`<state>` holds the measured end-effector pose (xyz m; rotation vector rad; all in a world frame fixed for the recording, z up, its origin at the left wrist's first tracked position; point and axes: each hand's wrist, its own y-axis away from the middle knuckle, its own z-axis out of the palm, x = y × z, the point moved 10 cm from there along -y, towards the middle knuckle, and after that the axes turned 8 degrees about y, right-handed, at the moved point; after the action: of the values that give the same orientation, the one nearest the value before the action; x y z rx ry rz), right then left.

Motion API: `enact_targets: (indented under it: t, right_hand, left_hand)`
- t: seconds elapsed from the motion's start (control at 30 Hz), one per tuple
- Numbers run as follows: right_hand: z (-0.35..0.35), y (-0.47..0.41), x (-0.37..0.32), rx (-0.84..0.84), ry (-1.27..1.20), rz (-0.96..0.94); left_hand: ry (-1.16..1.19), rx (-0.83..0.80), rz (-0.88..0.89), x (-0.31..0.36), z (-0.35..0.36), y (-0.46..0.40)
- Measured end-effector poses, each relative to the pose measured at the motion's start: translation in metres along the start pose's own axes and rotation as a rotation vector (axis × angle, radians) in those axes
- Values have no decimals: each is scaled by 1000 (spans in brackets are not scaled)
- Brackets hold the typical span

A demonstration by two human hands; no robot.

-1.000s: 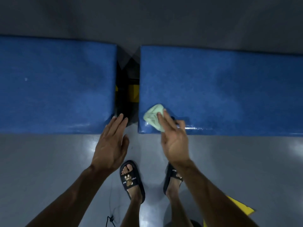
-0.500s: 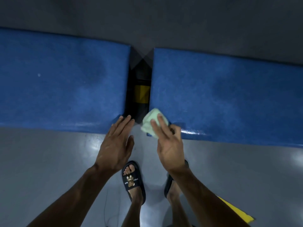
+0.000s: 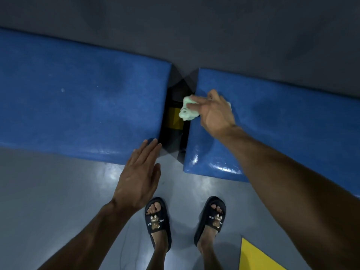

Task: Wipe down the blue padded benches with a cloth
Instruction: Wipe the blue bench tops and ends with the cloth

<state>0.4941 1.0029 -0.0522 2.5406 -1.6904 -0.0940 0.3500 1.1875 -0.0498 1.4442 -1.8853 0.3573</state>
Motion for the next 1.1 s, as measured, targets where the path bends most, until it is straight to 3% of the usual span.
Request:
enact_targets:
  t: [0.13, 0.3, 0.43, 0.53, 0.67, 0.83, 0.9, 1.1]
  right_hand:
    - [7, 33, -29, 42, -57, 26]
    - [10, 131, -102, -15, -83, -215]
    - [22, 89, -86, -84, 12, -381]
    - [22, 20, -51, -141, 109, -287]
    - [1, -65, 22, -92, 176, -54]
    - [-6, -74, 51, -11, 131, 135]
    - [-2, -46, 31, 1, 73, 127]
    - [6, 67, -32, 34, -30, -142]
  left_hand:
    - [22, 3, -14, -2, -2, -3]
    - [35, 20, -20, -1, -4, -10]
    - [45, 30, -27, -1, -4, -17]
    - [50, 45, -34, -1, -1, -22]
    - [54, 57, -41, -1, 3, -25]
    - [61, 61, -65, 1, 12, -25]
    - [65, 62, -69, 4, 14, -25]
    - [75, 63, -66, 15, 15, -32]
